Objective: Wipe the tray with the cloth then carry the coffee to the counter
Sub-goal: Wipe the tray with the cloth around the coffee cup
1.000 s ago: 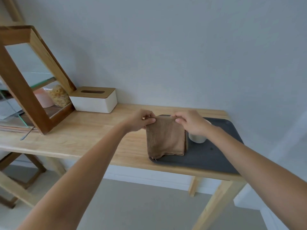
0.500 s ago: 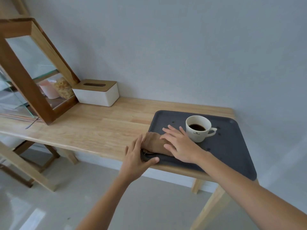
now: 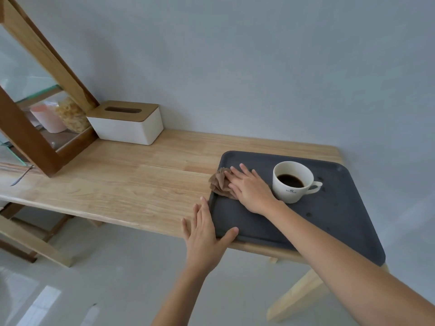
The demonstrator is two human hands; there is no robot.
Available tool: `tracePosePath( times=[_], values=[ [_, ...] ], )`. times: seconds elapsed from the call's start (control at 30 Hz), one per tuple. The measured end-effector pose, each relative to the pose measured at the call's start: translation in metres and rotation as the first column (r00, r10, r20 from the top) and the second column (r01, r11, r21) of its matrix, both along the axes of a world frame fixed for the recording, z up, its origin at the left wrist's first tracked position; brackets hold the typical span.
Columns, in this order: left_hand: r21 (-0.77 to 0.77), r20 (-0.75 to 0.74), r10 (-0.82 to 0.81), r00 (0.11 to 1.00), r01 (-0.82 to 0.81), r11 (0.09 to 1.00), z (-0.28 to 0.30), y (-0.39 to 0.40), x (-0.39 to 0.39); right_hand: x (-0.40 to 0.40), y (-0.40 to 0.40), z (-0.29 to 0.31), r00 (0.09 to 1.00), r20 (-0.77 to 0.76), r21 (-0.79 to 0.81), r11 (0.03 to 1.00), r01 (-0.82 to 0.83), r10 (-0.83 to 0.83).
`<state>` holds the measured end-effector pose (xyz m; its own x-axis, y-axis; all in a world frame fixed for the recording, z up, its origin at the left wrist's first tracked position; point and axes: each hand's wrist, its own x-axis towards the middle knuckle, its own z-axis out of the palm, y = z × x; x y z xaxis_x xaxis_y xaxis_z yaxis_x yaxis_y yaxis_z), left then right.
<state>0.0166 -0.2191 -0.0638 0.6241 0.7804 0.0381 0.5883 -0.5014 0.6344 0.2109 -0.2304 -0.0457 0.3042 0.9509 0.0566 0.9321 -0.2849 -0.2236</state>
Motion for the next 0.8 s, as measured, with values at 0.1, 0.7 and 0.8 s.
tracePosePath(
  times=[0.1,0.7,0.8],
  values=[
    [0.004,-0.021,-0.002,1.000,0.002,1.000,-0.001,0.001,0.000,0.018,0.027,-0.001,0.991,0.011,-0.020,0.991,0.135,-0.135],
    [0.082,-0.147,-0.067,0.987,0.079,0.993,-0.003,0.007,-0.004,-0.042,-0.013,0.003,0.989,-0.105,-0.005,0.994,0.109,-0.109],
    [0.076,-0.156,-0.073,0.985,0.086,0.993,-0.001,0.006,-0.004,-0.038,-0.009,0.004,0.989,-0.079,-0.038,0.991,0.124,-0.127]
  ],
)
